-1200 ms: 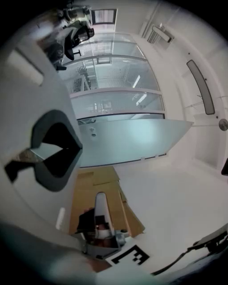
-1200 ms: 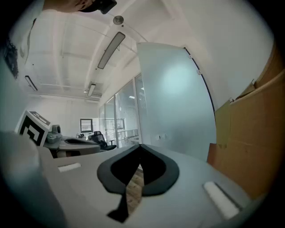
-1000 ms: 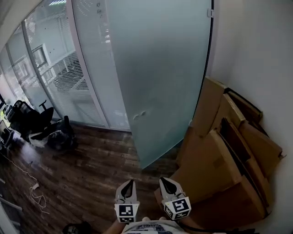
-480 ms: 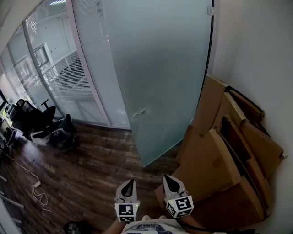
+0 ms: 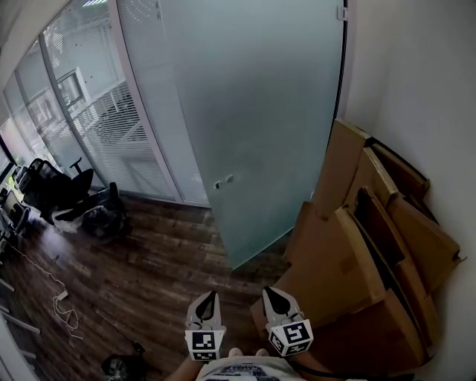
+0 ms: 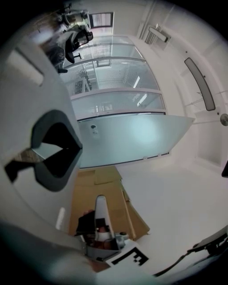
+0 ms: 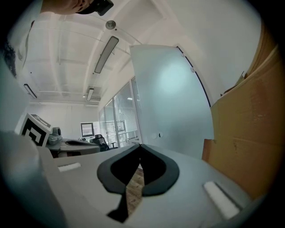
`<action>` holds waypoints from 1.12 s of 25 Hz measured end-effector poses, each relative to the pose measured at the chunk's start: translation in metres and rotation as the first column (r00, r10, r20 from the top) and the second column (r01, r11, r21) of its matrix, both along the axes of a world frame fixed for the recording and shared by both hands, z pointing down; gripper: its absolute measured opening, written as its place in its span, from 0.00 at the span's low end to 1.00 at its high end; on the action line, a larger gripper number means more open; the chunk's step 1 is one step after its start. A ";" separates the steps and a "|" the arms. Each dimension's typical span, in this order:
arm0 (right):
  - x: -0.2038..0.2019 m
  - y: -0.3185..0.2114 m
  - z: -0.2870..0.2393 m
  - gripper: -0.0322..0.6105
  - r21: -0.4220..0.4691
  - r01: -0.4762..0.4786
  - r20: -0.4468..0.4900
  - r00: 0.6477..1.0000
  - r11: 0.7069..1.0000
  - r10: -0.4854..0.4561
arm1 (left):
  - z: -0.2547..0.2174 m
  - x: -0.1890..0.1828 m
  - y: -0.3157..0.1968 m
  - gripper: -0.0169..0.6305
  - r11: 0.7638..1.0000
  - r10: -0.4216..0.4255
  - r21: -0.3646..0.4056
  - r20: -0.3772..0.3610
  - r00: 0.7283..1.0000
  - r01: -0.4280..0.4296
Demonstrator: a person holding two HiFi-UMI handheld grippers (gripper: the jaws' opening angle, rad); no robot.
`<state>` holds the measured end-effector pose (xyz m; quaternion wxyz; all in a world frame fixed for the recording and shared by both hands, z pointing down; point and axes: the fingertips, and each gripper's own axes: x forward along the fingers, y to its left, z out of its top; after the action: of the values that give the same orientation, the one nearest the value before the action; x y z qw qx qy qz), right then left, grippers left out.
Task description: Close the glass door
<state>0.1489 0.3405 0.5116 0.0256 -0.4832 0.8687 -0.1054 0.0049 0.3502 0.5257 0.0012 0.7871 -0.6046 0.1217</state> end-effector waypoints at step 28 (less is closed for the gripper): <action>-0.007 -0.055 0.017 0.06 -0.014 0.012 -0.021 1.000 1.000 -0.012 | 0.020 -0.021 -0.052 0.03 0.999 -0.038 -0.025 -0.011 0.999 0.038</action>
<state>0.1414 0.2855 0.5283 0.0125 -0.4792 0.8711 -0.1066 -0.0162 0.2978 0.5461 0.0168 0.7762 -0.6178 0.1244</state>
